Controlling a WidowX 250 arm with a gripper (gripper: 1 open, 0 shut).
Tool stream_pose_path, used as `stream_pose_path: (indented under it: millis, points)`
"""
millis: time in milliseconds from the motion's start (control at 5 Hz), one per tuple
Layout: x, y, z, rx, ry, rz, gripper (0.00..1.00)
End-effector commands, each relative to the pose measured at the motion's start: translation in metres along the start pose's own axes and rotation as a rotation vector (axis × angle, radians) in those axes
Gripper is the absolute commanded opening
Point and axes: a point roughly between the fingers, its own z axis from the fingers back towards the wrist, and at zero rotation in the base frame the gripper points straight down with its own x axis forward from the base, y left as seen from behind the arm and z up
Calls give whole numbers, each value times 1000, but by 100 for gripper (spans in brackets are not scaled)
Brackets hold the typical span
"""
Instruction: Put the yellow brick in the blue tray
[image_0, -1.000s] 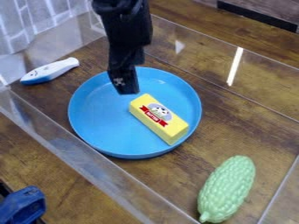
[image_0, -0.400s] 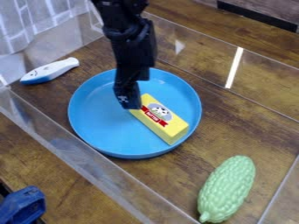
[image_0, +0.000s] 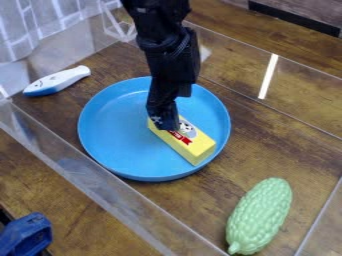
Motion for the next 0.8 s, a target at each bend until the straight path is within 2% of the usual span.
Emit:
stream_pose_path:
  millis: [0,400,600]
  points:
    - [11,1,-2,36,-12,3,100]
    - [-12,-7,-11,38,13,70,100]
    - [-24,-10,-9,45,22,108,0]
